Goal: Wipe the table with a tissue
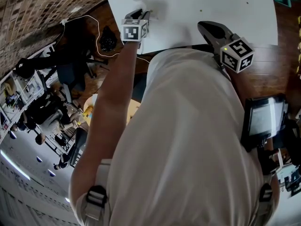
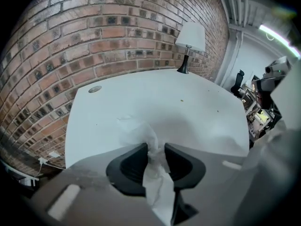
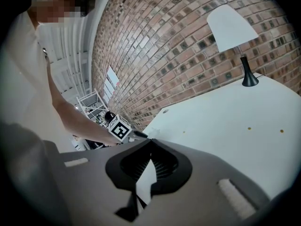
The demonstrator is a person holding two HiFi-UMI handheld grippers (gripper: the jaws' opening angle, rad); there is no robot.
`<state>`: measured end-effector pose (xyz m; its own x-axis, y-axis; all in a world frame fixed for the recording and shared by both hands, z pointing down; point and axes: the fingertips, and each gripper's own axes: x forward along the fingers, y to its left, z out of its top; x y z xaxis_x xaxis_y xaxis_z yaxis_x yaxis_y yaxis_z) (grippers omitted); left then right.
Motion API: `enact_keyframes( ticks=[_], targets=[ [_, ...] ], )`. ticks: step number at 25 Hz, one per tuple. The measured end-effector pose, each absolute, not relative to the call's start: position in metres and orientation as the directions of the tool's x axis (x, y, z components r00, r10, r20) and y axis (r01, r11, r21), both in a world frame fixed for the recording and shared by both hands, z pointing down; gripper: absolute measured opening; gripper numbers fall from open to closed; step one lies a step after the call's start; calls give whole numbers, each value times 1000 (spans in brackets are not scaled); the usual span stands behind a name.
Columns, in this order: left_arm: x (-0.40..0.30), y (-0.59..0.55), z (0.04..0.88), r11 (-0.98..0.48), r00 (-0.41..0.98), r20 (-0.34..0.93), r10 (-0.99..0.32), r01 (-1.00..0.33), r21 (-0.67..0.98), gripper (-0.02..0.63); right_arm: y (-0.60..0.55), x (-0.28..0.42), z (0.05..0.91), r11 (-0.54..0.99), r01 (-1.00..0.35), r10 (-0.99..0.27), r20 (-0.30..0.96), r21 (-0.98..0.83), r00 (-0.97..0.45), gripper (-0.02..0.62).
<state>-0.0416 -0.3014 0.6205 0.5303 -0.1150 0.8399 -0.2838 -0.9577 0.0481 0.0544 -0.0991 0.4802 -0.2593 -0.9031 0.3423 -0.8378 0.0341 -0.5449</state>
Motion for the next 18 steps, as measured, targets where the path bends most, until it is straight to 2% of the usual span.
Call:
enact_keyframes(
  ticks=[3, 10, 18],
  targets=[
    [-38, -287, 616, -962, 534, 843, -68, -260, 88, 104, -99, 54, 480, 40, -835, -904, 335, -548, -264, 8],
    [-27, -232, 607, -985, 555, 830, 54, -107, 136, 106, -100, 63, 474, 39, -832, -911, 323, -554, -257, 8],
    [-27, -203, 580, -955, 674, 738, 40, -191, 226, 106, -96, 84, 472, 12, -833, -919, 321, -552, -227, 8]
  ],
)
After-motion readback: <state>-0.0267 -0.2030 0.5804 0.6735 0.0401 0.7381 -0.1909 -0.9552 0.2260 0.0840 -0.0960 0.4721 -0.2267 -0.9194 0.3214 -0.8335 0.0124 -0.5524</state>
